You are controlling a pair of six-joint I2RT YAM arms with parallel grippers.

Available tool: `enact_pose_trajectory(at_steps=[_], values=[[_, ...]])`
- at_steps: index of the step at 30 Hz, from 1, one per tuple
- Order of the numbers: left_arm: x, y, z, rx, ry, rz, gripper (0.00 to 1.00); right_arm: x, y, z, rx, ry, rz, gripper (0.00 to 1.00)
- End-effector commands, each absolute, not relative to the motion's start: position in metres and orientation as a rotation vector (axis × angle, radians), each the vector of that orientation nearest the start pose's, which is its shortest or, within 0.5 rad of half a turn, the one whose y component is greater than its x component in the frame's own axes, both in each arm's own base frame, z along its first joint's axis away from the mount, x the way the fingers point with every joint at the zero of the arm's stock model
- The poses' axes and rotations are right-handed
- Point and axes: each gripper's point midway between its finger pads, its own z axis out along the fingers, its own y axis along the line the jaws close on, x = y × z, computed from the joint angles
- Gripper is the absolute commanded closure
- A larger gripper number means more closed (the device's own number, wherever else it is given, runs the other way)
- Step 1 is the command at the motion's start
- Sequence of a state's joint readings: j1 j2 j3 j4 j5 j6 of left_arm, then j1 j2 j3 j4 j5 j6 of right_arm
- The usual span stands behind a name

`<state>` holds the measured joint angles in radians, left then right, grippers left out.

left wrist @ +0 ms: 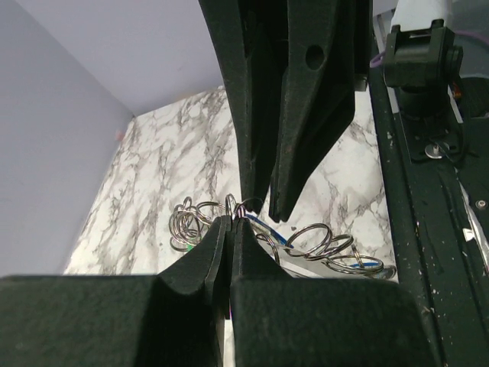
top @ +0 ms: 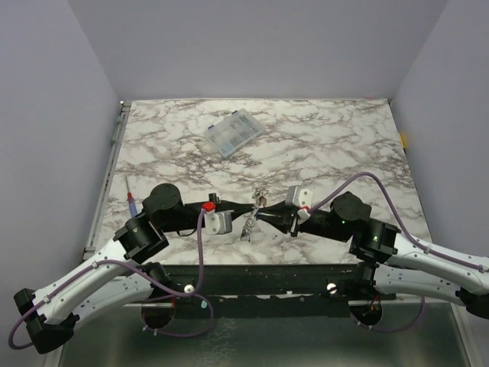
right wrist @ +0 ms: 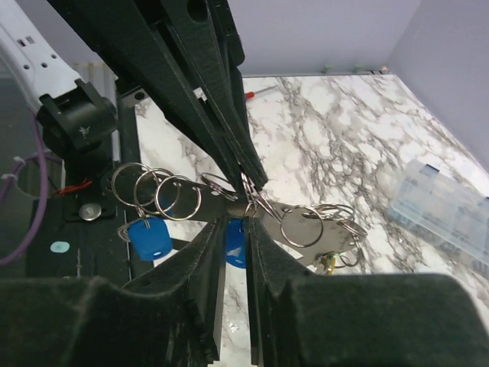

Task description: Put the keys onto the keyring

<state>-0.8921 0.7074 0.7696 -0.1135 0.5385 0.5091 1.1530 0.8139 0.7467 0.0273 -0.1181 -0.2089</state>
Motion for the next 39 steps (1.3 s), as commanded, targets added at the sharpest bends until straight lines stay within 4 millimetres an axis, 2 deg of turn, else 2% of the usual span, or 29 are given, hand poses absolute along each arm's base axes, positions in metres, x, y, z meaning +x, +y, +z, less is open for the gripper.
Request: enact_pose_trajectory(at_steps=[1,6,11,17,25,27,34,39], values=[[0.123,-0.275,0.338,1.279,0.869,-0.755,1.0,0.112,0.322,0.314,-1.145,1.17,0.906,0.77],[0.12,-0.274,0.339,1.259,0.854,-0.773,1.0,0.107,0.324,0.316,-1.143,1.165,0.94,0.77],[0.117,-0.27,0.339,1.25,0.85,-0.778,1.0,0.108,0.318,0.325,-1.112,1.151,0.937,0.68],[0.113,-0.27,0.338,1.243,0.837,-0.797,1.0,0.119,0.317,0.325,-1.089,1.179,0.879,0.68],[0.11,-0.27,0.336,1.247,0.824,-0.813,1.0,0.118,0.32,0.338,-1.094,1.132,0.878,0.67],[0.11,-0.27,0.337,1.243,0.819,-0.813,1.0,0.119,0.323,0.336,-1.106,1.135,0.875,0.67],[0.11,-0.268,0.346,1.209,0.79,-0.809,1.0,0.123,0.327,0.319,-1.139,1.18,0.851,0.74],[0.108,-0.266,0.351,1.189,0.771,-0.817,1.0,0.124,0.324,0.317,-1.128,1.181,0.843,0.81]])
